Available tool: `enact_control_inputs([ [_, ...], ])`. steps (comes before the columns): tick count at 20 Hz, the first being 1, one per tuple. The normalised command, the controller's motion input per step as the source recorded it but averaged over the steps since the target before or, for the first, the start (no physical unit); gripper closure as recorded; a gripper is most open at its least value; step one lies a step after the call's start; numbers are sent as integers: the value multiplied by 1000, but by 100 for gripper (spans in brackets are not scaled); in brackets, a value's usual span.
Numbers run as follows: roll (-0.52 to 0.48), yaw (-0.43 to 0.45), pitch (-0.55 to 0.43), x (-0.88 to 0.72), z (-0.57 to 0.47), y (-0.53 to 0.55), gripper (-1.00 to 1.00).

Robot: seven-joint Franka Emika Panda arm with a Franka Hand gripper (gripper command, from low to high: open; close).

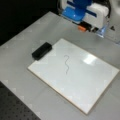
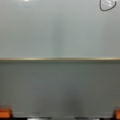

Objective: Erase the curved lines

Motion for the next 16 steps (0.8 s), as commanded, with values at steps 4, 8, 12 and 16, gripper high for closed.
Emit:
enact_control_inputs([
  [4,-27,241,37,5,-4,-32,-100],
  [8,7,230,60,12,-33,-128,-100],
  [12,34,106,68,16,-76,-284,-100],
  [16,48,110,68,53,-64,-441,-100],
])
